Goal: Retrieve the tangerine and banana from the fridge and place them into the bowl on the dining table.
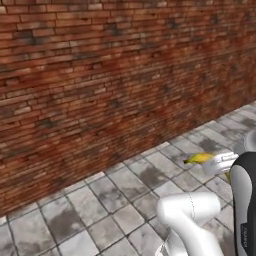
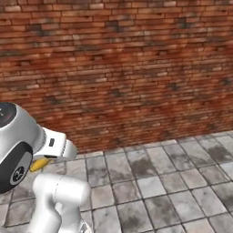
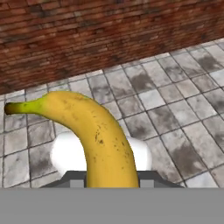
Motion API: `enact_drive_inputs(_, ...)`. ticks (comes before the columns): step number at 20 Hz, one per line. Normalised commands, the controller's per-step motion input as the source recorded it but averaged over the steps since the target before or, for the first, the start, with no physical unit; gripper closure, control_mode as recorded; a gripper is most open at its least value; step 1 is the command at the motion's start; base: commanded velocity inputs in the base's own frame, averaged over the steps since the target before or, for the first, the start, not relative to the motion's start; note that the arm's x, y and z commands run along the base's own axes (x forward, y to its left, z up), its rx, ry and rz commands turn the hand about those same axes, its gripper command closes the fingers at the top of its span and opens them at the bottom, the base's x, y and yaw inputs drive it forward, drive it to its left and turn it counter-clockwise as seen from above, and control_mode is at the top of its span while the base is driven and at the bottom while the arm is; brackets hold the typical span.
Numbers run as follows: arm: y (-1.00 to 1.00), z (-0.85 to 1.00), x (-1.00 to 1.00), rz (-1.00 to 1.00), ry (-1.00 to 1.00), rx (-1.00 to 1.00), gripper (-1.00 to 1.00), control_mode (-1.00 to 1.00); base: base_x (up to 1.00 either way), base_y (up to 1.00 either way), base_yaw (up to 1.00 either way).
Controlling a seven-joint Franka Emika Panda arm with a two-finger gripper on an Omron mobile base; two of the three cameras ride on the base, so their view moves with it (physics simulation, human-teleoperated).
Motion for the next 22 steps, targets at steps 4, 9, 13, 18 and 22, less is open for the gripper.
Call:
enact_drive_inputs(4, 0.00, 0.00, 0.00, 0.00, 0.00, 0.00, 1.00, 1.00, 0.49, 0.00, -0.58)
enact_drive_inputs(9, 0.00, 0.00, 0.00, 0.00, 0.00, 0.00, 1.00, 1.00, 0.00, -0.11, -0.71)
enact_drive_inputs(13, 0.00, 0.00, 0.00, 0.00, 0.00, 0.00, 1.00, 1.00, -0.08, -0.06, -0.76)
enact_drive_inputs(18, 0.00, 0.00, 0.00, 0.00, 0.00, 0.00, 1.00, 1.00, 0.06, 0.02, -0.82)
enact_drive_inputs(22, 0.00, 0.00, 0.00, 0.00, 0.00, 0.00, 1.00, 1.00, 0.37, 0.24, -0.80)
